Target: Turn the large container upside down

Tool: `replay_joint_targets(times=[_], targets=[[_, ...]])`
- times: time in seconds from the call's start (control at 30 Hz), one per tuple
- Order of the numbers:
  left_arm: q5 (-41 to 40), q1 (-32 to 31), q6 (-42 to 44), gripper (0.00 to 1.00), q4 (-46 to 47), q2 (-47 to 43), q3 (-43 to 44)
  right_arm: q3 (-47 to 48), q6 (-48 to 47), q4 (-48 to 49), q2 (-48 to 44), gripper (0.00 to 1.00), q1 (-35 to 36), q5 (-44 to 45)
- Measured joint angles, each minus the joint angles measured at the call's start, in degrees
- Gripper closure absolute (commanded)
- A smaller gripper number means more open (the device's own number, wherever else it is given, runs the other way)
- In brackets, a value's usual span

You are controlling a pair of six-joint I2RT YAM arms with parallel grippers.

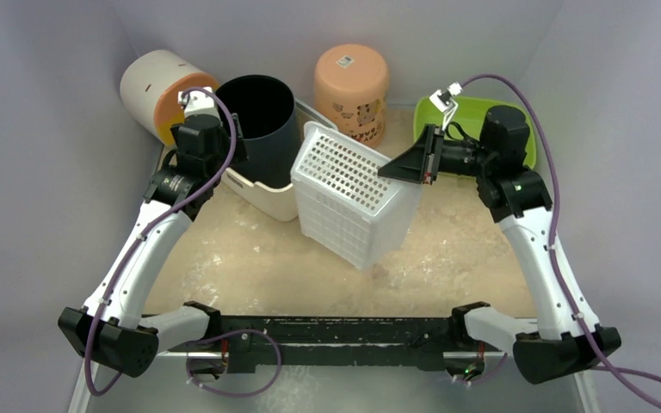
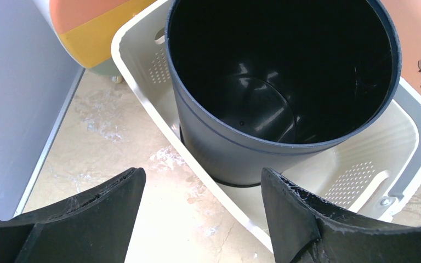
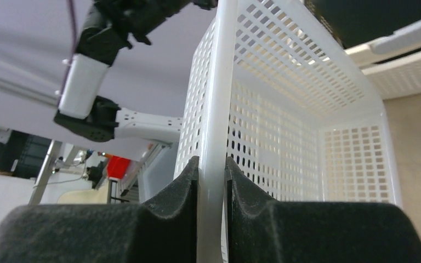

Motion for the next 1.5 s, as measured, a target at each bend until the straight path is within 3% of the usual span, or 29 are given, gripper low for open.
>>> replay_joint_targets(times=[0.13,0.37,0.6,1.03,1.27,1.5], targets=[[0.0,0.0,-0.02,0.23,0.0,0.0,0.0,-5.57,6.25,8.28,-4.5,1.0,0.0,-3.08],[-0.04,0.0,0.24,0.23,-0.22,0.0,0.04,-24.94,18.64,20.2,-8.17,1.0,-0.35,-6.29],[-0.37,0.0,1.33,0.23,-0.55,0.0,0.7,-28.81,21.79,21.97,-6.69,1.0,-3.32,-5.31],[-1.22,0.0,2.16,0.22,-0.59,0.0,0.76,-33.48,8.74,17.46,6.54,1.0,-12.92,-4.04],[-1.49,0.0,2.99,0.22,-0.55,0.0,0.76,-27.74,-4.44,6.91,19.28,1.0,-13.79,-1.79],[-1.51,0.0,2.99,0.22,-0.37,0.96,0.76,-22.05,-12.37,4.02,29.55,0.96,-15.08,-0.42]])
